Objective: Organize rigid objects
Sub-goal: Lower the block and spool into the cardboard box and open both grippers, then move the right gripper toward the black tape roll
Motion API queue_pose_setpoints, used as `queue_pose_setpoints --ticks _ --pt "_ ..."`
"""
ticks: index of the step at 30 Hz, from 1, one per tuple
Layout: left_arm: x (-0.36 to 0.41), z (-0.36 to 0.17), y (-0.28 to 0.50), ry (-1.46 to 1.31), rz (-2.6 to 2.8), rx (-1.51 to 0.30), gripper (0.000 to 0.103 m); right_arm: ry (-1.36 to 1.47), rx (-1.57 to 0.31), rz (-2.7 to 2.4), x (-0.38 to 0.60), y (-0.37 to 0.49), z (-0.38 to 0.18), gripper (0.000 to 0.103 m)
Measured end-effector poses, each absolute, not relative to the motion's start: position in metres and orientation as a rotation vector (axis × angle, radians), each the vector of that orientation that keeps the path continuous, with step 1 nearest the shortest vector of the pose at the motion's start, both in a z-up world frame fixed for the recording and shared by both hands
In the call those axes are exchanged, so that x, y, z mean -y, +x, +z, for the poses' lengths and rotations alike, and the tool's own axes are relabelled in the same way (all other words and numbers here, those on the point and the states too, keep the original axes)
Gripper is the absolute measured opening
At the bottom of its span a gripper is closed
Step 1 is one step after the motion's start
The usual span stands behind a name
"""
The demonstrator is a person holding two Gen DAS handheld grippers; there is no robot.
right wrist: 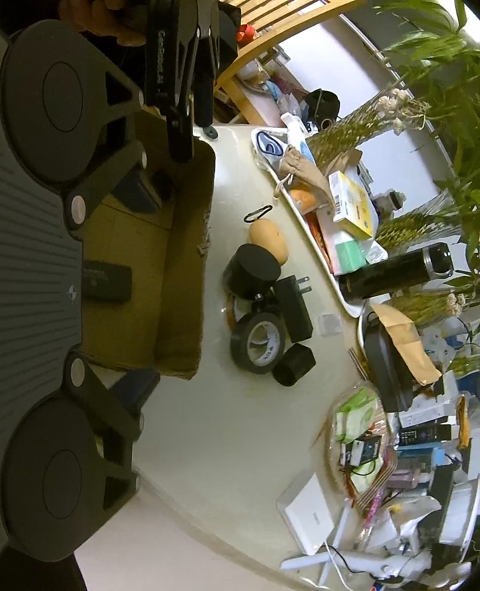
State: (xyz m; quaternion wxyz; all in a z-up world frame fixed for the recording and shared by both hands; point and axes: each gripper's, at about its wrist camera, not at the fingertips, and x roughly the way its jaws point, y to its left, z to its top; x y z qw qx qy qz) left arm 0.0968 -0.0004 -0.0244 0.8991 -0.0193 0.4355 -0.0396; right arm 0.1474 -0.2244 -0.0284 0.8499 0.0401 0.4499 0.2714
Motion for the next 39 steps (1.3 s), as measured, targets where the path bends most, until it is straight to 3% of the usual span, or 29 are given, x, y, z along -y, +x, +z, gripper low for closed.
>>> queue_pose_setpoints --ticks 2,4,9,39 --pt "-0.001 -0.024 0.094 -0.040 -0.067 -0.882 0.070 0.079 -0.945 0.563 0.224 0.148 -0.028 0.099" --pt "-0.001 -0.024 0.093 -0.030 -0.052 -0.869 0.080 0.074 -0.939 0.550 0.224 0.149 -0.028 0.103" --pt "-0.003 -0.020 0.087 0.001 -0.038 -0.831 0.089 0.050 -0.921 0.514 0.225 0.150 -0.028 0.103" --pt "-0.012 -0.014 0.085 0.033 -0.032 -0.772 0.089 -0.048 -0.884 0.503 0.226 0.176 -0.022 0.103"
